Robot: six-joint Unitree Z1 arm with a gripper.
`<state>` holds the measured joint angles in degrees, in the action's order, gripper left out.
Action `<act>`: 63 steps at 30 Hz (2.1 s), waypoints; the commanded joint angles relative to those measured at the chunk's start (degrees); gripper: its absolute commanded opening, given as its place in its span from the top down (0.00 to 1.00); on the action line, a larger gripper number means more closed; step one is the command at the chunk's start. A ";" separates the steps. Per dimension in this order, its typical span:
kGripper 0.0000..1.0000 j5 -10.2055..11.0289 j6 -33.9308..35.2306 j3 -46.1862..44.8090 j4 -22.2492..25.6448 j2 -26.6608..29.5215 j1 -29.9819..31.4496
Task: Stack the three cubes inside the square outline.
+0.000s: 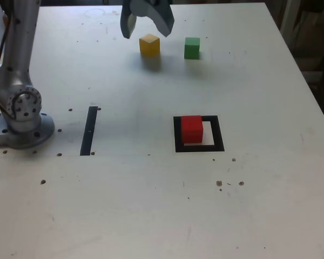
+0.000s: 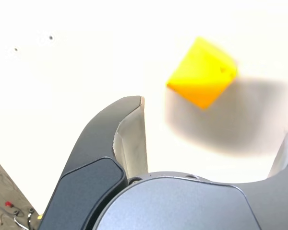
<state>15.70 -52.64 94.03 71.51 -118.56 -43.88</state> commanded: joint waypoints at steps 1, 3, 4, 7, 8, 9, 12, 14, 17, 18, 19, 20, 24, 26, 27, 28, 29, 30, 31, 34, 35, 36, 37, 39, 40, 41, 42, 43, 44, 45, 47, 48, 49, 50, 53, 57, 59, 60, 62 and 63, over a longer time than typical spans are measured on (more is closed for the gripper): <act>0.01 -0.06 -0.11 0.32 -0.46 -1.01 -0.53; 0.01 -0.12 -0.15 0.37 -0.81 -1.55 -0.90; 0.01 -0.19 -0.18 0.38 -0.99 -1.77 -1.05; 0.01 -0.46 -0.37 0.44 -1.48 -2.50 -1.57; 0.01 -0.56 -0.48 0.45 -1.65 -2.82 -1.83; 0.01 -0.63 -0.61 0.48 -1.82 -3.18 -2.09; 0.01 -0.73 -1.05 0.70 -2.35 -4.37 -2.76; 0.01 -0.85 -1.36 1.03 -2.71 -5.27 -3.02; 0.01 -1.01 -1.57 1.61 -2.96 -6.29 -3.05; 0.01 -1.07 -1.61 1.80 -3.01 -6.59 -3.05; 0.01 -1.15 -1.63 1.98 -3.04 -6.86 -3.05; 0.01 -1.32 -1.64 2.19 -3.04 -7.11 -3.05; 0.07 -2.36 -1.68 3.14 -2.83 -7.94 -3.05; 0.12 -3.09 -1.68 3.62 -2.68 -8.32 -3.10; 0.15 -3.42 -1.68 3.79 -2.64 -8.49 -3.15; 0.18 -3.73 -1.68 3.90 -2.62 -8.65 -3.24; 0.20 -4.05 -1.68 3.98 -2.63 -8.77 -3.39; 0.23 -4.37 -1.68 4.02 -2.68 -8.87 -3.60; 0.25 -4.66 -1.68 4.02 -2.75 -8.92 -3.85; 0.33 -5.27 -1.68 3.85 -3.06 -9.01 -4.70; 0.35 -5.39 -1.68 3.81 -3.15 -9.02 -4.89; 0.37 -5.44 -1.68 3.78 -3.24 -9.04 -5.03; 0.38 -5.47 -1.68 3.73 -3.32 -9.06 -5.13; 0.42 -5.51 -1.68 3.64 -3.45 -9.11 -5.27; 0.43 -5.52 -1.68 3.63 -3.48 -9.12 -5.32; 0.44 -5.53 -1.68 3.63 -3.51 -9.14 -5.37; 0.45 -5.54 -1.68 3.60 -3.53 -9.17 -5.42; 0.46 -5.56 -1.68 3.59 -3.56 -9.19 -5.46; 0.47 -5.57 -1.68 3.59 -3.59 -9.22 -5.48; 0.48 -5.59 -1.68 3.59 -3.63 -9.24 -5.49; 0.50 -5.63 -1.68 3.55 -3.74 -9.29 -5.51; 0.52 -5.68 -1.68 3.53 -3.79 -9.31 -5.51; 0.54 -5.72 -1.68 3.52 -3.84 -9.32 -5.51; 0.56 -5.80 -1.68 3.50 -3.89 -9.32 -5.51; 0.61 -6.09 -1.59 3.53 -3.92 -9.32 -5.51; 0.69 -6.69 -1.33 3.54 -3.88 -9.32 -5.51; 0.70 -6.96 -1.16 3.54 -3.82 -9.32 -5.51; 0.71 -7.09 -1.08 3.55 -3.78 -9.32 -5.51; 0.73 -7.32 -0.95 3.58 -3.72 -9.32 -5.51; 0.73 -7.44 -0.91 3.61 -3.71 -9.32 -5.51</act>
<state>8.41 -53.65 97.84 67.70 -127.41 -49.30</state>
